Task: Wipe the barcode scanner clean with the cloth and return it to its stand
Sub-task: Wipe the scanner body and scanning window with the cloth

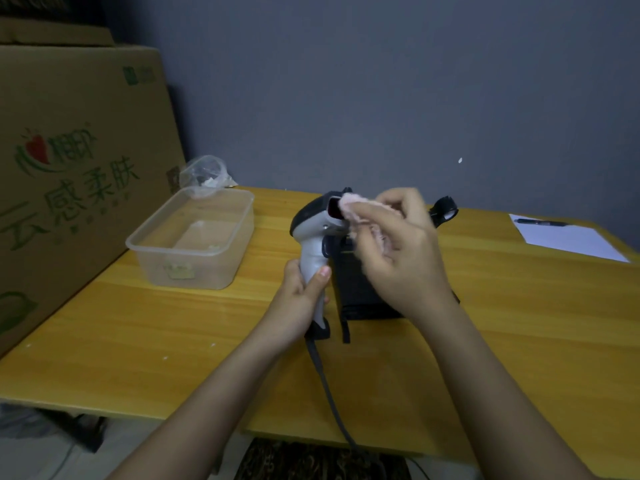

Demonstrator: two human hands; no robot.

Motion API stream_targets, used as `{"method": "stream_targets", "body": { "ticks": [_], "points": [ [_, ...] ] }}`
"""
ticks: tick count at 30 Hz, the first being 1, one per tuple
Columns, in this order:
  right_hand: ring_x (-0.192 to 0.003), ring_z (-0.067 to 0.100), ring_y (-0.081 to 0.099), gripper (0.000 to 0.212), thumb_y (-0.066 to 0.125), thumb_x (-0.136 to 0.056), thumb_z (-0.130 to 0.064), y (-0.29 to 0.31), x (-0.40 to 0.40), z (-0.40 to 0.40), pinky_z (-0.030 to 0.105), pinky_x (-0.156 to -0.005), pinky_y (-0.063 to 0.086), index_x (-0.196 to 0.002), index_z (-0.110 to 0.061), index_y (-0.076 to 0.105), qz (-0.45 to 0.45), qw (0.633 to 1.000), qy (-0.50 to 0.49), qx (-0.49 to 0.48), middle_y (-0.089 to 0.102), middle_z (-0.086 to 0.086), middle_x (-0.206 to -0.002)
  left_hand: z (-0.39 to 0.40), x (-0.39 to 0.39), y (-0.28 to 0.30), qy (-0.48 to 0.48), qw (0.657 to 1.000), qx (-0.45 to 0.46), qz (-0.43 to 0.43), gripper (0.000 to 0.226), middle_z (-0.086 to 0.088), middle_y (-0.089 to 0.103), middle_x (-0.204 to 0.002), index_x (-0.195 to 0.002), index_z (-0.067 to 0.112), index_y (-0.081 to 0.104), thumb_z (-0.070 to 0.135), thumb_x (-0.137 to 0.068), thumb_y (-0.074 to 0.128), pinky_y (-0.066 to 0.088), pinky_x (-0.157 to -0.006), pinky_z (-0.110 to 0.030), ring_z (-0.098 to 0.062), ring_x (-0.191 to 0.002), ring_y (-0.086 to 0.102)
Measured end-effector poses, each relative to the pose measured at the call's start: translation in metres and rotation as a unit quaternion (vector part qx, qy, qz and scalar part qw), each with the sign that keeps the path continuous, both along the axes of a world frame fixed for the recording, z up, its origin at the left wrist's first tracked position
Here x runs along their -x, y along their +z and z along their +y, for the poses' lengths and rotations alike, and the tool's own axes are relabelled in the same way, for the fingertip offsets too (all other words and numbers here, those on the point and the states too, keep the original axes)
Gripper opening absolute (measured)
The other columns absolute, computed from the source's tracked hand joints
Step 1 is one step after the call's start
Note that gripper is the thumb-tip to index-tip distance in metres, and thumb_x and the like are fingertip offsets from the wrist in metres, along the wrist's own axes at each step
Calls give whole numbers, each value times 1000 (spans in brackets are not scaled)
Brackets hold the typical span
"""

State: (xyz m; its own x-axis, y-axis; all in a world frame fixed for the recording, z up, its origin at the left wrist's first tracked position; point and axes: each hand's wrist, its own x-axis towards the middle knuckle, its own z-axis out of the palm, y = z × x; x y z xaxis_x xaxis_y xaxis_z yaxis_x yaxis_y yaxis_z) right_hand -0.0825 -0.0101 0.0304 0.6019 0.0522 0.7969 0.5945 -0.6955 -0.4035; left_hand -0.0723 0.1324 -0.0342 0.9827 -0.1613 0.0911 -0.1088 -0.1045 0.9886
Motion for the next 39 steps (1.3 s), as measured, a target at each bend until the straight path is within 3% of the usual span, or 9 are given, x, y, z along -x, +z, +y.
{"method": "stream_targets", "body": {
  "ticks": [5, 10, 16, 18, 23, 28, 34, 36, 39],
  "points": [
    [-94, 27, 53, 26, 58, -86, -8, -2, -8, 6, 36, -73, 49, -108, -14, 69, 8, 1000, -17, 10, 52, 11, -104, -4, 3, 1, 7, 999, -42, -26, 20, -1, 53, -83, -101, 20, 40, 38, -94, 43, 46, -70, -33, -15, -75, 55],
    [-82, 33, 51, 23, 61, -80, -3, 0, -10, 0, 32, -62, 39, -101, -8, 67, -4, 971, -151, 182, 55, 18, -96, -1, 2, 2, 30, 999, -30, -17, 22, 0, 54, -83, -107, 19, 38, 36, -95, 44, 43, -61, -23, -9, -70, 54],
    [-71, 33, 50, 6, 64, -75, -6, 21, -17, -9, 30, -53, 29, -71, -2, 66, 9, 926, -156, 343, 54, 18, -83, 3, 0, 0, 37, 998, -45, -23, 21, -1, 51, -83, -107, 19, 38, 35, -95, 45, 43, -58, -19, -9, -70, 53],
    [-75, 30, 47, 10, 63, -80, -10, 24, -18, -11, 30, -58, 26, -76, -2, 68, 25, 923, -139, 359, 54, 16, -88, 2, 0, 0, 39, 998, -48, -24, 22, 1, 50, -82, -107, 18, 38, 35, -95, 45, 42, -61, -23, -9, -70, 53],
    [-86, 12, 47, 16, 58, -89, -21, 22, -20, -15, 24, -67, 34, -95, -17, 72, 152, 979, -48, 126, 47, -3, -92, 0, -1, 1, 47, 996, -73, -31, 24, 1, 49, -80, -105, 19, 37, 39, -94, 45, 45, -66, -33, -17, -75, 54],
    [-85, -2, 53, 12, 61, -87, -17, 10, -14, 10, 0, -69, 37, -89, -26, 70, 182, 973, 3, -140, 52, -5, -94, -6, -5, 3, 66, 991, -116, -28, 29, 7, 41, -74, -106, 13, 37, 38, -94, 45, 32, -53, -29, -13, -66, 44],
    [-95, -1, 58, 18, 68, -85, -20, -5, -4, 18, 12, -78, 46, -102, -21, 65, 77, 972, 13, -220, 63, -6, -101, -5, -6, 0, 64, 992, -103, -19, 30, 4, 45, -75, -107, 16, 38, 41, -92, 46, 46, -68, -37, -19, -73, 52],
    [-94, 0, 59, 12, 69, -84, -12, -9, -5, 20, 12, -79, 46, -96, -11, 70, 10, 984, 5, -179, 65, -2, -97, -5, -5, 0, 63, 992, -111, -25, 29, 5, 43, -73, -107, 17, 38, 41, -92, 47, 46, -68, -37, -19, -71, 51],
    [-95, 16, 61, 10, 66, -84, -7, -8, -16, 11, 30, -80, 51, -92, -11, 70, -13, 991, -33, -131, 66, 0, -95, -3, -2, 1, 62, 992, -108, -30, 29, 3, 45, -75, -107, 16, 39, 40, -92, 47, 43, -62, -35, -18, -71, 53]
  ]
}}
